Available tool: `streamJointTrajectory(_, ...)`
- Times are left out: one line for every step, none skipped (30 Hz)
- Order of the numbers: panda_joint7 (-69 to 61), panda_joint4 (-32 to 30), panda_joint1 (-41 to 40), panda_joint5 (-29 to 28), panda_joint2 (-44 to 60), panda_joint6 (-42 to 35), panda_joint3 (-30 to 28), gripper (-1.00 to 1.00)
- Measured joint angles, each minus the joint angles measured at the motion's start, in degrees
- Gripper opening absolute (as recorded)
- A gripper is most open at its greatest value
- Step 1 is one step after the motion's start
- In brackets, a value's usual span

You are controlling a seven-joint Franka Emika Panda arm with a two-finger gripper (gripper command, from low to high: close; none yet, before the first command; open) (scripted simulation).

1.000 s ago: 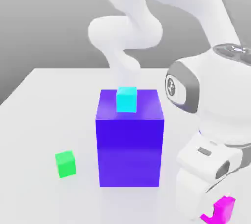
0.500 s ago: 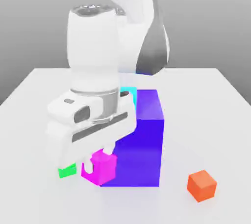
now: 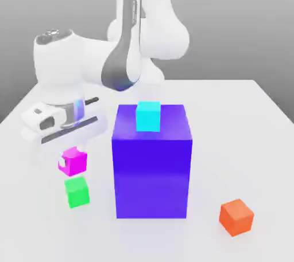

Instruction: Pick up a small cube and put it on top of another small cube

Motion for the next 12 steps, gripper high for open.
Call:
streamJointTrajectory(-0.12, 0.08, -0.04, 0.16, 2.05, 1.95, 0.07, -1.0)
streamJointTrajectory(-0.23, 0.16, -0.09, 0.31, 3.99, 3.8, 0.17, 1.0)
streamJointTrajectory(-0.23, 0.16, -0.09, 0.31, 3.99, 3.79, 0.17, 1.0)
streamJointTrajectory(-0.23, 0.16, -0.09, 0.31, 3.99, 3.79, 0.17, 1.0)
streamJointTrajectory(-0.23, 0.16, -0.09, 0.31, 3.99, 3.79, 0.17, 1.0)
streamJointTrajectory(-0.23, 0.16, -0.09, 0.31, 3.99, 3.79, 0.17, 1.0)
streamJointTrajectory(-0.23, 0.16, -0.09, 0.31, 3.99, 3.79, 0.17, 1.0)
streamJointTrajectory(-0.3, 0.2, -0.1, 0.41, 4.96, 4.78, 0.2, 1.0)
streamJointTrajectory(-0.26, 0.18, -0.1, 0.35, 4.41, 4.29, 0.18, 1.0)
streamJointTrajectory(-0.25, 0.11, -0.12, 0.3, 3.1, 3.06, 0.17, 1.0)
streamJointTrajectory(-0.12, 0.02, -0.15, 0.14, 1.41, 1.46, 0.16, 1.0)
streamJointTrajectory(0.01, -0.08, -0.13, -0.02, -0.47, -0.3, 0.09, 1.0)
